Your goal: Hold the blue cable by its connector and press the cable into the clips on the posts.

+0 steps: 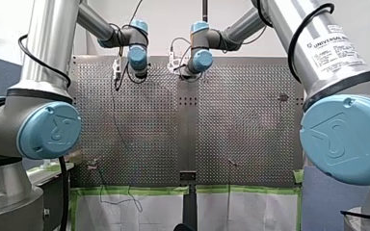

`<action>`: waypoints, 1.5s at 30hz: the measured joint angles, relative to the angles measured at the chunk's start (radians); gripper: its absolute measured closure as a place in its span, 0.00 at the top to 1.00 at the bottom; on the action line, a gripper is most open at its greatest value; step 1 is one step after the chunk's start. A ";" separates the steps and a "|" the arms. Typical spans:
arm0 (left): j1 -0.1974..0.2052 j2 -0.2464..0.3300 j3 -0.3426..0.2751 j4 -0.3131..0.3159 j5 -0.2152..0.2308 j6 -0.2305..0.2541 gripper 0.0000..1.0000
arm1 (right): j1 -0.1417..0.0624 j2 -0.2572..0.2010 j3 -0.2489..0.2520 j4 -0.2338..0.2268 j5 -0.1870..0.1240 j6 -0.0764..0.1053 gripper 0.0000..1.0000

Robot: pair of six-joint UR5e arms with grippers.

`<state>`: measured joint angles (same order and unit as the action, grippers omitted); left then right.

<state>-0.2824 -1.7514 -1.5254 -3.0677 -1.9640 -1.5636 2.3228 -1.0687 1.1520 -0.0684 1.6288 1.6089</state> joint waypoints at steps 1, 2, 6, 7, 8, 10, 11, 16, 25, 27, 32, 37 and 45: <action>-0.006 0.000 -0.007 0.007 -0.004 -0.001 0.00 | 0.000 0.000 0.008 -0.003 0.005 0.000 0.00; -0.013 -0.001 -0.015 0.014 -0.008 -0.001 0.00 | 0.000 0.000 0.015 -0.006 0.011 0.000 0.00; -0.050 -0.002 -0.053 0.053 -0.041 0.000 0.00 | 0.000 0.000 0.054 -0.014 0.048 -0.002 0.00; -0.057 -0.001 -0.061 0.061 -0.048 0.001 0.00 | 0.000 0.000 0.063 -0.015 0.056 -0.002 0.00; -0.063 -0.001 -0.069 0.068 -0.053 0.001 0.00 | 0.000 0.000 0.071 -0.015 0.064 -0.003 0.00; -0.072 -0.002 -0.088 0.088 -0.054 -0.001 0.00 | 0.000 0.000 0.091 -0.017 0.081 -0.003 0.00; -0.075 -0.002 -0.097 0.097 -0.052 -0.004 0.00 | 0.000 0.000 0.100 -0.018 0.086 -0.003 0.00; -0.089 -0.002 -0.144 0.142 -0.047 -0.027 0.00 | 0.000 0.000 0.143 -0.046 0.117 -0.001 0.00; -0.108 -0.002 -0.225 0.208 -0.050 -0.034 0.00 | -0.015 0.000 0.211 -0.112 0.132 0.019 0.00; -0.114 -0.009 -0.246 0.225 -0.050 -0.032 0.00 | -0.021 0.001 0.230 -0.130 0.132 0.020 0.00; -0.131 -0.036 -0.284 0.248 -0.051 -0.024 0.00 | -0.030 0.005 0.270 -0.171 0.134 0.022 0.00; -0.173 -0.080 -0.293 0.289 -0.083 -0.023 0.00 | -0.033 0.013 0.315 -0.216 0.135 0.023 0.00; -0.242 -0.149 -0.295 0.358 -0.138 -0.030 0.00 | -0.049 0.028 0.388 -0.289 0.140 0.037 0.00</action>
<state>-0.5247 -1.9008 -1.8206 -2.7101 -2.1016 -1.5937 2.2737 -1.0406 1.5403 -0.3573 1.7686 1.6454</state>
